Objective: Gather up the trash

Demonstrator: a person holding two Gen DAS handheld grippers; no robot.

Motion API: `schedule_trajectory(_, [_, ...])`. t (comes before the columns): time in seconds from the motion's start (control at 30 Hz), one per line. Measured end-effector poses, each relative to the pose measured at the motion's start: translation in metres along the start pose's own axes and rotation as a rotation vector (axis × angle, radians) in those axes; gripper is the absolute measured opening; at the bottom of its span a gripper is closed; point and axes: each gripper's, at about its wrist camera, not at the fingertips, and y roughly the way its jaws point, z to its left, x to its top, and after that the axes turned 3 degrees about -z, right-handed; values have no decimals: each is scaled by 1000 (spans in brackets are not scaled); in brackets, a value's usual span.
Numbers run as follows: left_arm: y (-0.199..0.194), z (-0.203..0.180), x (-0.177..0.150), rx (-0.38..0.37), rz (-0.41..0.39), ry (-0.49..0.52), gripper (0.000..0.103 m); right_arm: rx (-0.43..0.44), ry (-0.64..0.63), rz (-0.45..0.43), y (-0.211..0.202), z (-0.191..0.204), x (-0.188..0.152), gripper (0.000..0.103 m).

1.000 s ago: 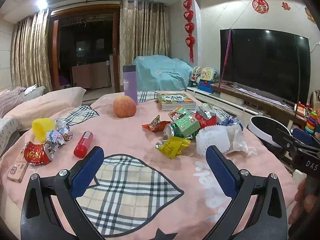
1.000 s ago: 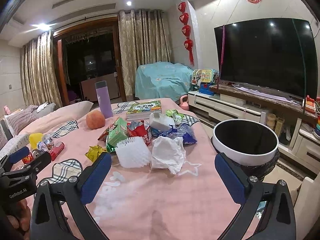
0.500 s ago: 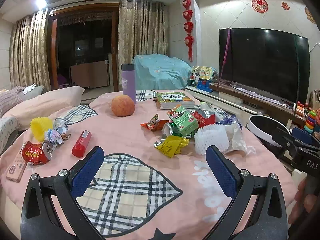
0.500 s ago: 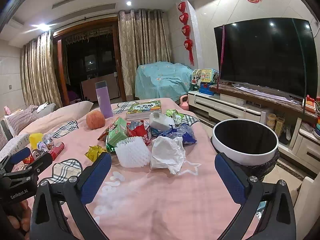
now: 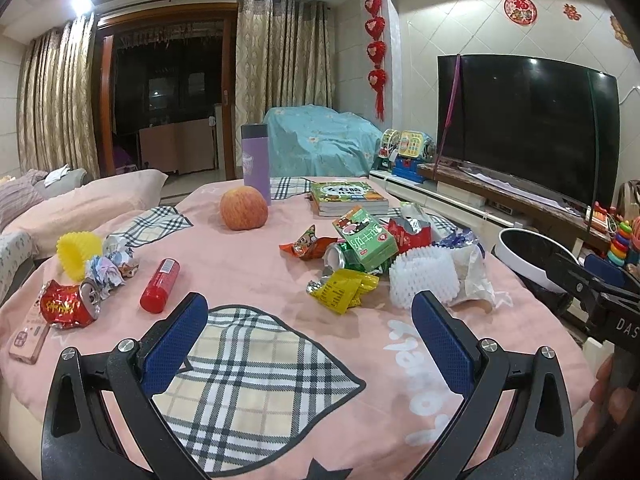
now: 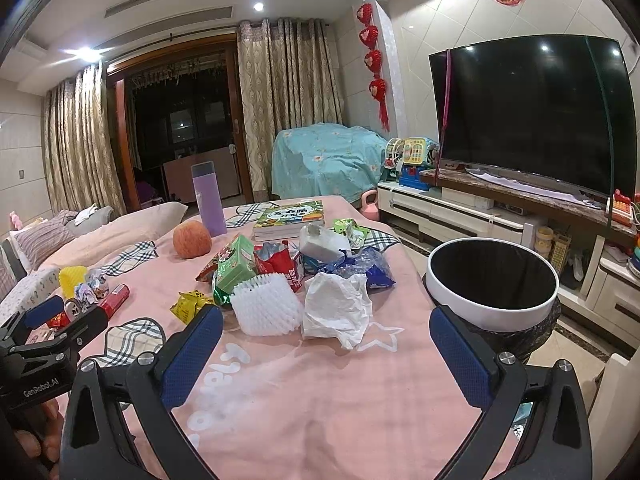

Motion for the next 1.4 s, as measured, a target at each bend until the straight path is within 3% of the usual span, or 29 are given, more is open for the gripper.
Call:
schedule_trajectory(0.3, [20,3,-3,-28,58,-15,103,11,-3,21,8,-2,3,103])
schedule_trajectory(0.8, [66,-1,-6,-76,156,-4,103,37,11,148,49,-11,-1,102])
schedule_trajectory(1.07, [103,-2,4,-106,216,25,88,57,57,229,84,-20,2,84])
schedule_trajectory(1.3, [143,-6,2,-111,321,30,87,64,70,291,121,-20,6,81])
schedule_trajectory(1.4, [153,-9,-1,-115,345,35,72,70,85,328,135,-23,3,74])
